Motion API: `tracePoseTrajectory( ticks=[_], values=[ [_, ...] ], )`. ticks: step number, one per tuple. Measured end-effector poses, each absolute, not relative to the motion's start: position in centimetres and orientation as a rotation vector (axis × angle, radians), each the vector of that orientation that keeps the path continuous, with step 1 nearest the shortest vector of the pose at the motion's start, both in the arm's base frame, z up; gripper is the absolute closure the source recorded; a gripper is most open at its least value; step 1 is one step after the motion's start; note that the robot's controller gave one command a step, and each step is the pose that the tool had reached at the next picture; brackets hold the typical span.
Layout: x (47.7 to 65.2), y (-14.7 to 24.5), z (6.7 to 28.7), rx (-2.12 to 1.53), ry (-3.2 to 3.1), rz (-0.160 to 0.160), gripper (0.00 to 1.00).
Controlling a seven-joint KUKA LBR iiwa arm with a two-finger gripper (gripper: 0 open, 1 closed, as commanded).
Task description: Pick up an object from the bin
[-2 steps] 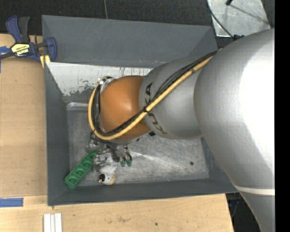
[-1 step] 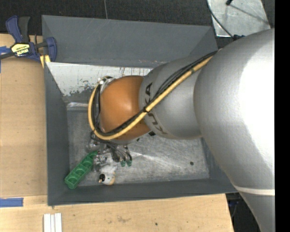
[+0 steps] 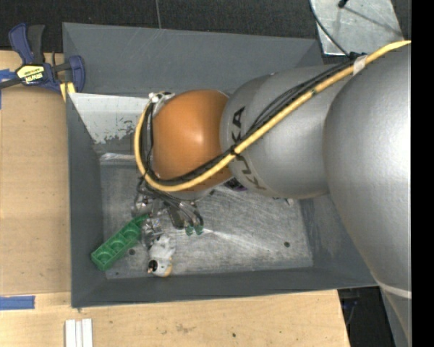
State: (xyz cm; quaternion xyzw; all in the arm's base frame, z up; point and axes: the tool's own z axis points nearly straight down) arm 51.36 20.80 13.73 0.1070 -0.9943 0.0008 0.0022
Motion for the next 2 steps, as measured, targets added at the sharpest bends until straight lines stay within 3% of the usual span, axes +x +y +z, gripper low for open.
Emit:
tracePoseTrajectory(
  ticks=[2],
  values=[
    [50.9, 20.3, 22.4, 0.293, -3.124, 0.002, 1.00]
  ],
)
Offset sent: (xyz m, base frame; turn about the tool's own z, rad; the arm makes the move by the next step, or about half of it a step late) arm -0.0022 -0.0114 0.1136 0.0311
